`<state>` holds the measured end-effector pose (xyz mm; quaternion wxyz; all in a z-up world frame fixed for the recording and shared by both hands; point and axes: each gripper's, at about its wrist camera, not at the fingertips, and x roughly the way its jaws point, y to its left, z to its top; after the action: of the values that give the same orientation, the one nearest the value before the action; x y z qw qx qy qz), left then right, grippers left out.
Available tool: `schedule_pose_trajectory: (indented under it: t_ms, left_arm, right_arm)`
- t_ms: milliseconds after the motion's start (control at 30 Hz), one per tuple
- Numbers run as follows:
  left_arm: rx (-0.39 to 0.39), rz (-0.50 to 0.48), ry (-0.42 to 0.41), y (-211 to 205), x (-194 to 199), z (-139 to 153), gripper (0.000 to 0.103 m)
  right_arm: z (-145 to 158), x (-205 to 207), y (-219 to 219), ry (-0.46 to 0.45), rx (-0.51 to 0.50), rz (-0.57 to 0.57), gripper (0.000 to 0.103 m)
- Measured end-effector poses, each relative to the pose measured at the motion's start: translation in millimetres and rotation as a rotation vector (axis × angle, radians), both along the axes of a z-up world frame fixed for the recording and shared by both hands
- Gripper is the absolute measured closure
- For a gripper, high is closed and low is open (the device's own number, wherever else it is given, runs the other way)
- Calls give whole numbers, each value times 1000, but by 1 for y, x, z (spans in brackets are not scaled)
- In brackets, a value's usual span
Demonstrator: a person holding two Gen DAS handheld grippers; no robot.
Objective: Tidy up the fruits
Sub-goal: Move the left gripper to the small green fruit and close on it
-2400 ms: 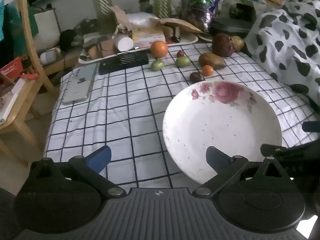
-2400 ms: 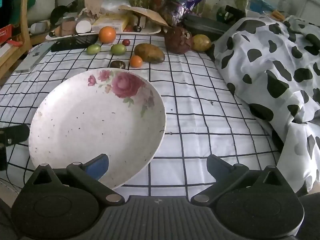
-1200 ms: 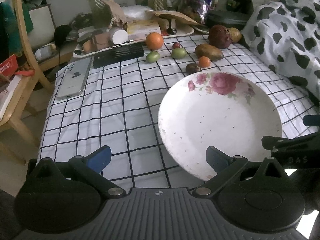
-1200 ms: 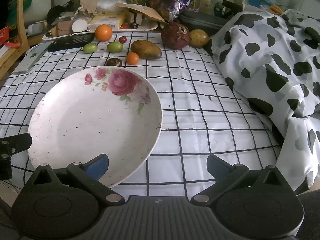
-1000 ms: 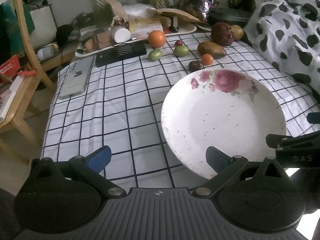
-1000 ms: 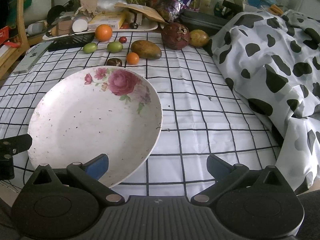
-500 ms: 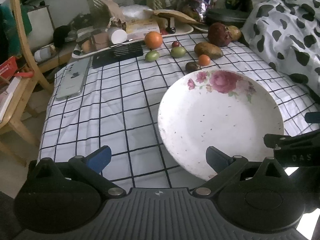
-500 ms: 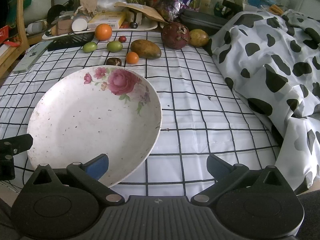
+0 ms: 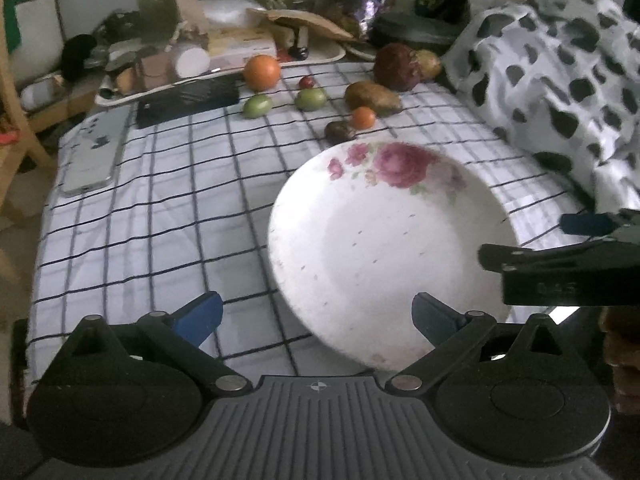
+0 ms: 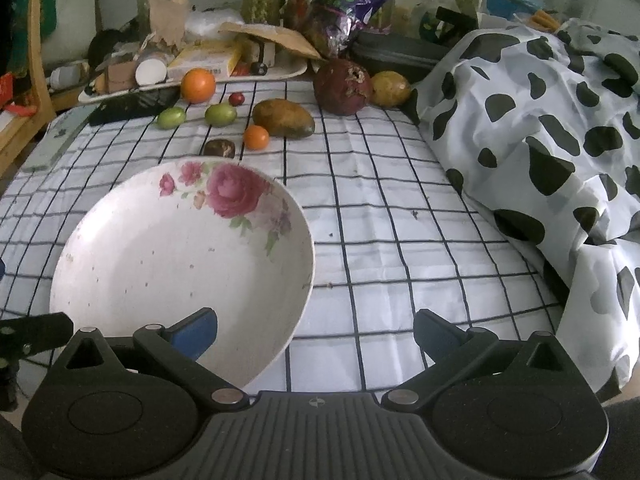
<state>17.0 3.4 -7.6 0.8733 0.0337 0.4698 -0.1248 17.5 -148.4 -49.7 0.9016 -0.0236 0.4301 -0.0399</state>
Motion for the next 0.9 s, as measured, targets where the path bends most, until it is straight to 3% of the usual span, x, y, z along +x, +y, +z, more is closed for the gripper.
schedule_pose_trajectory:
  t_ms: [333, 567, 767, 900]
  left_arm:
    - [-128, -54, -41, 13, 36, 10, 0]
    - [-177, -23, -98, 30, 62, 15, 1]
    - [-181, -13, -126, 39, 83, 16, 1]
    - [-127, -49, -157, 35, 95, 16, 1]
  right_arm:
    - [9, 18, -3, -120, -29, 56, 0]
    - [9, 46, -13, -91, 71, 107, 0]
    - [8, 68, -21, -77, 81, 106, 0]
    - [3, 83, -28, -66, 79, 101, 0]
